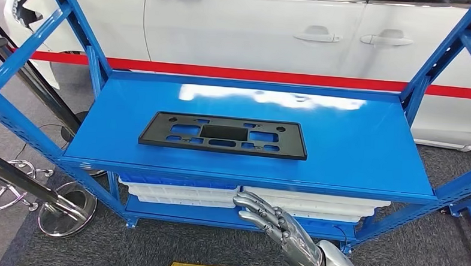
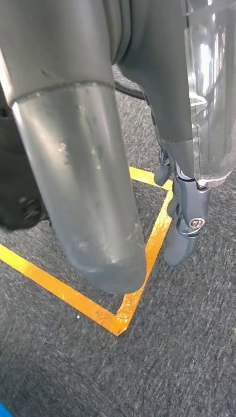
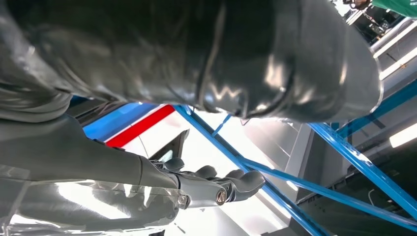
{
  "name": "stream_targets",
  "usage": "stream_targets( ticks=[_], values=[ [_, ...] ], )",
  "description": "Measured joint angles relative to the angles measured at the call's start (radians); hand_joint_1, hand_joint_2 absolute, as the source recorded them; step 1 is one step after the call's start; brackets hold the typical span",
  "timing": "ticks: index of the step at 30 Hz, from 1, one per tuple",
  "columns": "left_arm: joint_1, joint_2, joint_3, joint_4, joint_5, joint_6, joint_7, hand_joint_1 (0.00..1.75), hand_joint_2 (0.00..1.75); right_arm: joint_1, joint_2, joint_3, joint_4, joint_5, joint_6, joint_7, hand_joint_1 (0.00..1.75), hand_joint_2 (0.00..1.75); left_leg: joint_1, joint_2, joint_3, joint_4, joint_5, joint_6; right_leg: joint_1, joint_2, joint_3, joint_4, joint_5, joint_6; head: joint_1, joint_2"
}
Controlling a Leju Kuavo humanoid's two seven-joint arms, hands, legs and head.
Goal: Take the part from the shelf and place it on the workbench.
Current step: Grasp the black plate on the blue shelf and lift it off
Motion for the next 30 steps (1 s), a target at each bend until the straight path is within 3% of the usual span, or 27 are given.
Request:
stream_targets(
  ticks=[1, 2, 3, 5, 6, 8, 11, 13, 15, 16, 17, 18, 21, 22, 24, 26, 28, 30],
  values=[
    [0.001, 0.000, 0.000, 0.000, -0.001, 0.000, 0.000, 0.00, 0.00, 0.001, 0.000, 0.000, 0.000, 0.000, 0.000, 0.000, 0.00, 0.00, 0.000, 0.000, -0.026, 0.051, -0.014, -0.002, 0.001, 0.000, 0.000, 0.001, -0.001, -0.001, 0.000, 0.000],
    [0.002, 0.000, 0.000, 0.000, -0.001, 0.000, -0.001, 0.00, 0.00, 0.001, 0.000, 0.000, 0.001, 0.000, -0.001, 0.000, 0.00, 0.00, 0.000, 0.000, -0.036, 0.065, -0.006, -0.002, 0.001, 0.000, 0.001, 0.002, -0.003, -0.002, 0.000, 0.000],
    [0.003, 0.000, 0.000, 0.000, -0.002, -0.001, -0.001, 0.00, 0.00, 0.001, 0.000, 0.000, 0.001, 0.000, -0.001, 0.000, 0.00, 0.00, 0.000, 0.000, -0.026, 0.040, 0.020, -0.001, 0.001, 0.001, 0.003, 0.004, -0.006, -0.002, 0.000, 0.000],
    [0.003, 0.001, 0.000, 0.000, -0.002, -0.001, -0.003, 0.00, 0.00, 0.001, 0.000, 0.000, 0.001, 0.000, -0.001, 0.000, 0.00, 0.00, -0.001, 0.000, 0.032, -0.090, 0.093, 0.006, 0.002, 0.003, 0.009, 0.008, -0.013, 0.002, 0.000, 0.000],
    [0.002, 0.001, 0.000, 0.000, -0.002, -0.002, -0.005, 0.00, 0.00, 0.001, 0.000, 0.000, 0.001, 0.000, -0.001, 0.000, 0.00, 0.00, -0.002, 0.000, 0.061, -0.150, 0.114, 0.011, 0.004, 0.003, 0.010, 0.012, -0.017, 0.006, 0.000, 0.000],
    [0.001, 0.001, 0.000, 0.000, -0.003, -0.003, -0.006, 0.00, 0.00, 0.001, 0.000, 0.000, 0.001, 0.000, -0.002, 0.000, 0.00, 0.00, -0.006, -0.001, 0.085, -0.202, 0.119, 0.018, 0.007, 0.004, 0.009, 0.014, -0.021, 0.015, 0.000, 0.000],
    [0.003, 0.001, 0.001, 0.000, -0.005, -0.005, -0.007, 0.00, 0.00, 0.001, 0.000, 0.000, 0.001, 0.000, -0.003, 0.000, 0.00, 0.00, -0.003, -0.001, 0.090, -0.214, 0.122, 0.033, 0.007, 0.005, 0.008, 0.020, -0.029, 0.029, 0.000, 0.000],
    [0.002, 0.001, 0.003, 0.000, -0.008, -0.006, -0.007, 0.00, 0.00, 0.000, 0.000, 0.000, 0.001, 0.000, -0.004, 0.000, 0.00, 0.00, 0.002, 0.001, 0.096, -0.223, 0.125, 0.044, 0.004, 0.005, -0.021, 0.085, -0.070, 0.038, 0.000, 0.000],
    [0.002, 0.001, 0.005, 0.000, -0.011, -0.006, -0.009, 0.00, 0.00, 0.002, 0.000, 0.000, 0.002, 0.000, -0.005, 0.001, 0.00, 0.00, 0.001, 0.002, 0.098, -0.223, 0.123, 0.050, 0.001, 0.005, -0.086, 0.212, -0.128, 0.045, 0.000, 0.000],
    [0.002, 0.001, 0.007, 0.000, -0.012, -0.005, -0.011, 0.00, 0.00, 0.003, 0.000, 0.000, 0.002, 0.000, -0.006, 0.001, 0.00, 0.00, 0.001, 0.002, 0.099, -0.223, 0.122, 0.051, -0.001, 0.005, -0.115, 0.263, -0.141, 0.048, 0.000, 0.000],
    [0.002, 0.001, 0.008, 0.000, -0.013, -0.005, -0.013, 0.00, 0.00, 0.005, 0.000, 0.000, 0.003, 0.000, -0.006, 0.001, 0.00, 0.00, 0.000, 0.001, 0.101, -0.223, 0.120, 0.051, -0.002, 0.005, -0.132, 0.287, -0.138, 0.049, 0.000, 0.000],
    [0.002, 0.001, 0.008, 0.000, -0.013, -0.004, -0.015, 0.00, 0.00, 0.006, 0.000, 0.000, 0.003, 0.000, -0.006, 0.002, 0.00, 0.00, 0.000, 0.000, 0.104, -0.222, 0.118, 0.050, -0.003, 0.005, -0.130, 0.270, -0.112, 0.049, 0.000, 0.000],
    [0.002, 0.000, 0.011, 0.000, -0.015, -0.004, -0.016, 0.00, 0.00, 0.006, 0.000, 0.000, 0.003, -0.002, -0.005, 0.009, 0.00, 0.00, -0.001, -0.003, 0.117, -0.220, 0.105, 0.040, -0.002, 0.005, -0.053, 0.091, -0.006, 0.040, 0.000, 0.000],
    [0.001, 0.000, 0.012, 0.000, -0.016, -0.003, -0.016, 0.00, 0.00, 0.007, 0.001, 0.000, 0.004, -0.005, -0.004, 0.016, 0.00, 0.00, -0.003, -0.003, 0.118, -0.218, 0.102, 0.036, 0.001, 0.005, -0.035, 0.050, 0.007, 0.036, 0.000, 0.000],
    [0.000, 0.000, 0.015, 0.000, -0.020, 0.000, -0.012, 0.00, 0.00, 0.010, 0.004, 0.001, 0.010, -0.008, 0.000, 0.037, 0.00, 0.00, -0.005, -0.003, 0.117, -0.217, 0.099, 0.026, 0.006, 0.006, -0.029, 0.029, 0.003, 0.028, 0.000, 0.000],
    [0.000, 0.000, 0.016, 0.000, -0.026, 0.001, -0.009, 0.00, 0.00, 0.008, 0.014, 0.003, 0.031, -0.006, 0.001, 0.066, 0.00, 0.87, -0.003, -0.001, 0.117, -0.215, 0.092, 0.015, 0.004, 0.008, -0.027, 0.023, 0.003, 0.018, 0.000, 0.000],
    [-0.002, 0.000, 0.016, 0.000, -0.034, -0.002, -0.010, 0.00, 0.00, -0.012, 0.037, 0.010, 0.072, 0.003, -0.001, 0.108, 0.00, 1.75, -0.001, -0.001, 0.095, -0.160, 0.056, 0.004, 0.001, 0.006, -0.023, 0.016, 0.005, 0.005, 0.000, 0.000],
    [-0.004, 0.000, 0.015, 0.000, -0.043, -0.008, -0.013, 0.00, 0.00, -0.053, 0.069, 0.023, 0.132, 0.018, -0.007, 0.163, 0.00, 1.75, 0.000, 0.000, 0.033, -0.031, -0.005, -0.002, 0.001, 0.005, -0.021, 0.015, 0.004, -0.002, 0.000, 0.000]
  ],
)
